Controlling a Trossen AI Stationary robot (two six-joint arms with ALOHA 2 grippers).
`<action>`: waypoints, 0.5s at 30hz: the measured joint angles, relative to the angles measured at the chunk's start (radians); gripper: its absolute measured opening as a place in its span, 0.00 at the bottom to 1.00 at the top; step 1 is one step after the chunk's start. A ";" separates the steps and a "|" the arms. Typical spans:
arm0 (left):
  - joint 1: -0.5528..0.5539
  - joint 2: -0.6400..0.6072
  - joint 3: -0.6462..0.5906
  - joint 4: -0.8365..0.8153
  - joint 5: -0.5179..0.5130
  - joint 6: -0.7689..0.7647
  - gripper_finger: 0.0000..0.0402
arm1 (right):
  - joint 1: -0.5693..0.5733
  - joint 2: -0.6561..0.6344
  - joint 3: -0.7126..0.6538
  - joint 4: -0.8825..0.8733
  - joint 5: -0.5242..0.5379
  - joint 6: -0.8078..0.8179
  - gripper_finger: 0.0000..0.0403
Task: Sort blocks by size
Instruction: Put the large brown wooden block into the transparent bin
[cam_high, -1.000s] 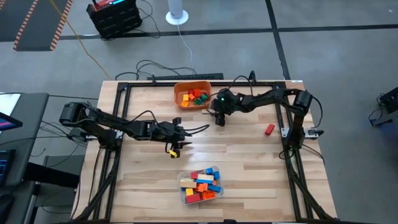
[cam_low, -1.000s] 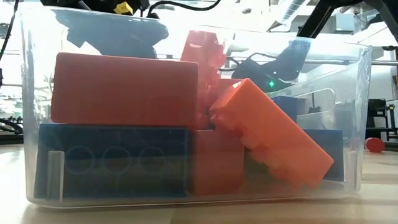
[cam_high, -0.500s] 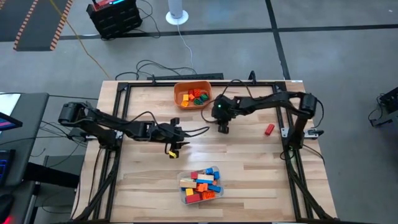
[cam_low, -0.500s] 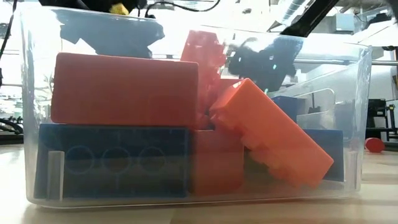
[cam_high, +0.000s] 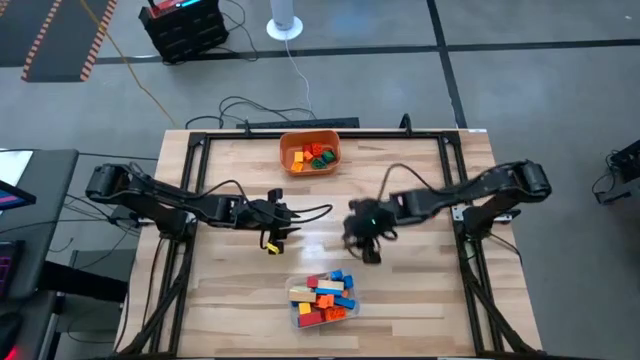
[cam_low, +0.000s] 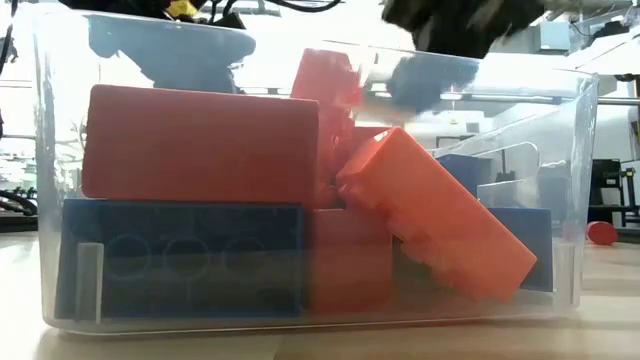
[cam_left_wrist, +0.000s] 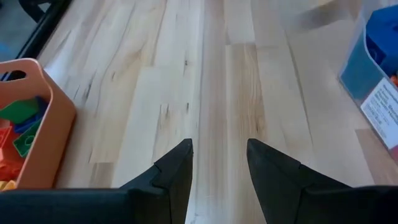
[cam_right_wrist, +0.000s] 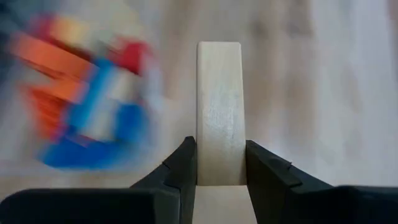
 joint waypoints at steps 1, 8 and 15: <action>0.000 0.000 0.000 0.005 0.000 -0.005 0.36 | 0.036 -0.007 0.000 0.028 0.000 0.029 0.34; 0.000 0.000 0.000 0.023 -0.020 -0.074 0.36 | 0.235 0.065 0.001 0.231 -0.003 0.248 0.34; -0.003 0.000 0.000 0.019 -0.023 -0.101 0.36 | 0.314 0.152 0.001 0.305 -0.003 0.388 0.43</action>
